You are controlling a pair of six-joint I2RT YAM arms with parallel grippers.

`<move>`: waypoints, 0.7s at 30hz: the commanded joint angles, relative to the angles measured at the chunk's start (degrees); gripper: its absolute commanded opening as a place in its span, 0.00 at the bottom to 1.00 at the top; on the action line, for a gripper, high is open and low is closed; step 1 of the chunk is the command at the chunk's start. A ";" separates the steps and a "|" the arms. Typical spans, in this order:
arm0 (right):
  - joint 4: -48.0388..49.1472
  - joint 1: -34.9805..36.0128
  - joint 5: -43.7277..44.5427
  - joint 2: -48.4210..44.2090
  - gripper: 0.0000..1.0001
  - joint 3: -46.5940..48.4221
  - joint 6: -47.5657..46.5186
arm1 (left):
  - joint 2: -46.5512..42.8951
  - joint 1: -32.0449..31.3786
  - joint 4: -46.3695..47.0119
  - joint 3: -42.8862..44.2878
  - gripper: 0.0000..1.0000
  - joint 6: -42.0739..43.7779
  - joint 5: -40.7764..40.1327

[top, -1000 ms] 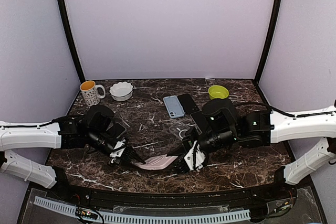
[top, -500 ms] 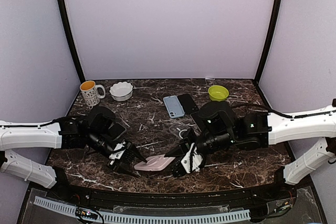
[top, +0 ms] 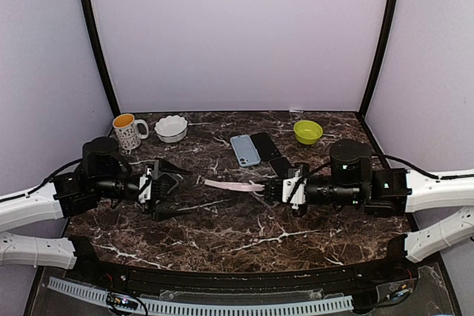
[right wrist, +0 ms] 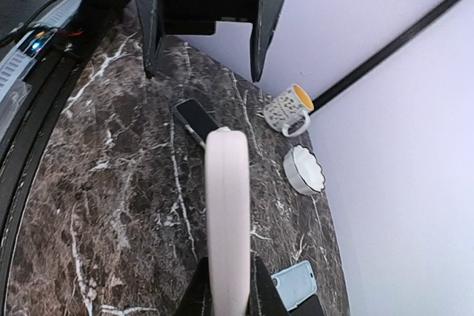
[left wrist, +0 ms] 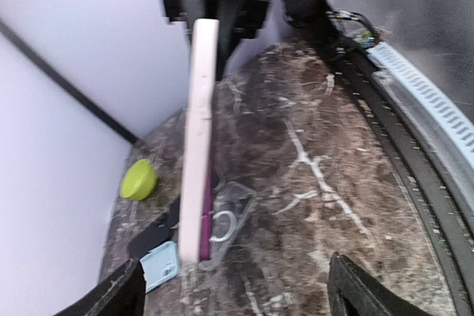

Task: Take the phone out of the phone case
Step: Remove the bottom left corner of the phone case.

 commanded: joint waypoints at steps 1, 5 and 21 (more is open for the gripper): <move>20.74 -0.45 8.11 -0.70 0.00 -1.37 14.12 | -3.55 4.80 21.32 -3.51 0.91 -13.04 -6.93; 29.76 -0.54 17.44 3.25 0.00 0.84 26.49 | -5.05 6.31 26.23 -3.08 0.96 -21.43 -14.56; 27.60 -8.31 16.37 14.93 0.00 22.15 47.77 | -0.09 8.73 4.59 14.80 0.99 -36.39 -21.34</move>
